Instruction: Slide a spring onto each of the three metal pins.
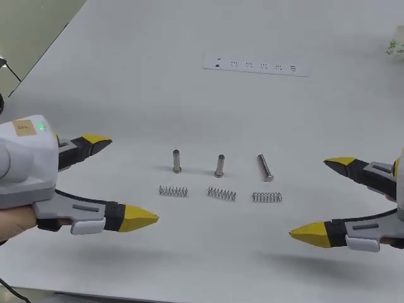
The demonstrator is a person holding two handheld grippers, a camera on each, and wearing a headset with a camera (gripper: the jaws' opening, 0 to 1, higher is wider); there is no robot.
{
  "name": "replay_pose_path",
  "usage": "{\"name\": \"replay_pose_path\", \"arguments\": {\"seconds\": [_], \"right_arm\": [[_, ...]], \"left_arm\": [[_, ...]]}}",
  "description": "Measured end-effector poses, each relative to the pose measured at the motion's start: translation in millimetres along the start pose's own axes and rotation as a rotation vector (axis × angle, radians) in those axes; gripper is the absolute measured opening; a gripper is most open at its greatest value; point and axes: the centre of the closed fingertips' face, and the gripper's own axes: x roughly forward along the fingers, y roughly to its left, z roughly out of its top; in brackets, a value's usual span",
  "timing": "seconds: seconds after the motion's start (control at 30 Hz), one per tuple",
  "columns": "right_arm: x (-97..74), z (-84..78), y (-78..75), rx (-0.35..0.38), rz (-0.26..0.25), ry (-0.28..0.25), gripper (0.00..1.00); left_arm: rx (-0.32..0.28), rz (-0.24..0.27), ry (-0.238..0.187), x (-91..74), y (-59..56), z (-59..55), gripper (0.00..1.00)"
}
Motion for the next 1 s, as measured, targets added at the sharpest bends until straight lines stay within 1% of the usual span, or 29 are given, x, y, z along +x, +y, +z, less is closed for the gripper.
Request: {"name": "replay_pose_path", "arguments": {"seconds": [0.1, 0.33, 0.47, 0.53, 0.67, 1.0], "right_arm": [[0.3, -1.3, 0.2, -0.003, 0.001, 0.004, 0.97], [-0.3, -5.1, 1.7, -0.008, 0.002, 0.014, 0.97], [-1.4, -4.2, 3.2, -0.01, 0.004, 0.007, 0.98], [-1.7, -2.8, 4.7, -0.014, 0.01, 0.0, 0.99], [-1.0, -4.7, 4.7, -0.018, 0.009, 0.01, 0.99], [-0.4, -4.6, 2.1, -0.01, 0.004, 0.009, 0.99]], "left_arm": [[-0.005, 0.0, -0.005, -0.5, 0.0, 0.9, 0.98], [-0.014, 0.002, -0.005, -1.9, -0.1, -1.5, 0.98], [-0.018, 0.003, -0.005, -2.0, 1.1, -3.2, 0.98], [-0.019, 0.004, -0.008, -1.8, 1.3, -2.6, 0.98], [-0.019, 0.001, -0.011, -1.3, 0.3, -1.1, 0.98], [-0.017, -0.002, -0.002, -1.7, -2.1, -4.2, 0.98]]}}
